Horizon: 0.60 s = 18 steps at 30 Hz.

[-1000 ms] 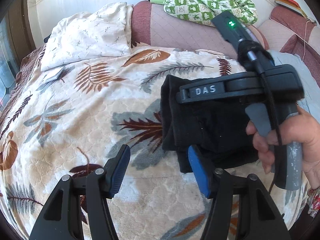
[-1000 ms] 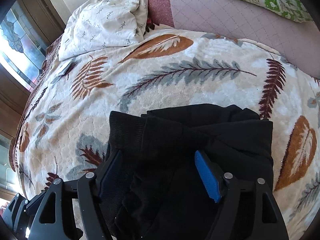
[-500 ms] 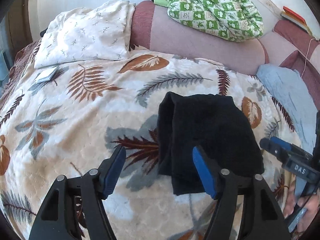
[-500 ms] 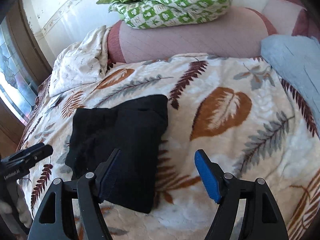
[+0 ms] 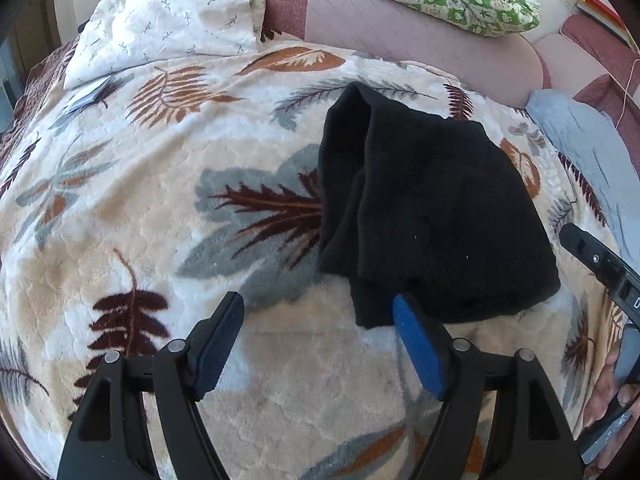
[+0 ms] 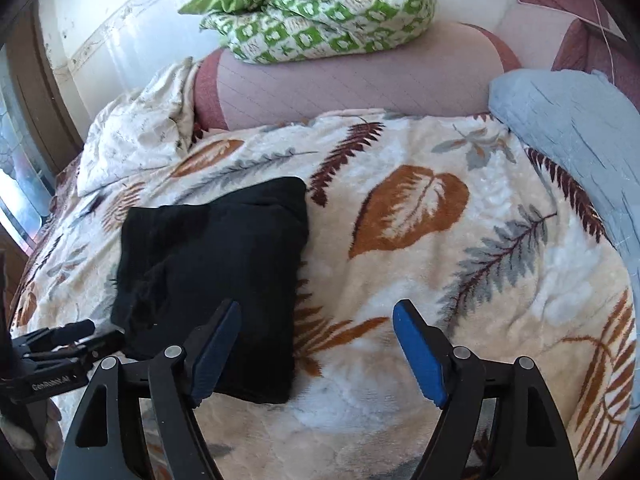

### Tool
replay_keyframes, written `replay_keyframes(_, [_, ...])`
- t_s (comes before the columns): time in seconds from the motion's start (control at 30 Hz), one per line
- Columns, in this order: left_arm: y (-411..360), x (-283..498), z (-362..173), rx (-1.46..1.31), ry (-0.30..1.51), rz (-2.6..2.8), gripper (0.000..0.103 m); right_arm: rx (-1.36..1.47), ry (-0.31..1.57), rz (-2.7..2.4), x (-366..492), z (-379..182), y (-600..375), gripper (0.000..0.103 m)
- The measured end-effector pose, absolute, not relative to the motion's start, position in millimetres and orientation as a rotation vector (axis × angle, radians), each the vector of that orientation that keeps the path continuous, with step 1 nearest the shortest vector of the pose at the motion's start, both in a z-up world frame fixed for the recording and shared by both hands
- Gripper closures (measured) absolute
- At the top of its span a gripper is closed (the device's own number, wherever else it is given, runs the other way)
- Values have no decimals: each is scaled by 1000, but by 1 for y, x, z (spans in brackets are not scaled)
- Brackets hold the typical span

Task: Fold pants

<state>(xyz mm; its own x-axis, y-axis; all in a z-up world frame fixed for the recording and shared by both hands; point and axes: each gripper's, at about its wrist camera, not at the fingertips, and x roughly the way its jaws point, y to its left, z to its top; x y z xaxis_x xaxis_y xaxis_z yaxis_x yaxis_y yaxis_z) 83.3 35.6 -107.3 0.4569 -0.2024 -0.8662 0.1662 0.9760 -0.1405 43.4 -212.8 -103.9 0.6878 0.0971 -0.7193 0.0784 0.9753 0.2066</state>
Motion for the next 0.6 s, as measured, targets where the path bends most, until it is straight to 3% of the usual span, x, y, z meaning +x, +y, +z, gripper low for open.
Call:
replay_keyframes(0.1, [53,58,-102,-99,1054,-224,26,181,865,7,38,-110,-195,21])
replay_keyframes(0.4, [95,-36,-75,-162,899,-128,26,263,689,-83,-93,-103,-156,20])
replay_keyframes(0.6, [107,-67,-64,-174,853,-102,26,129,690,-63,-117,-101,-128,20])
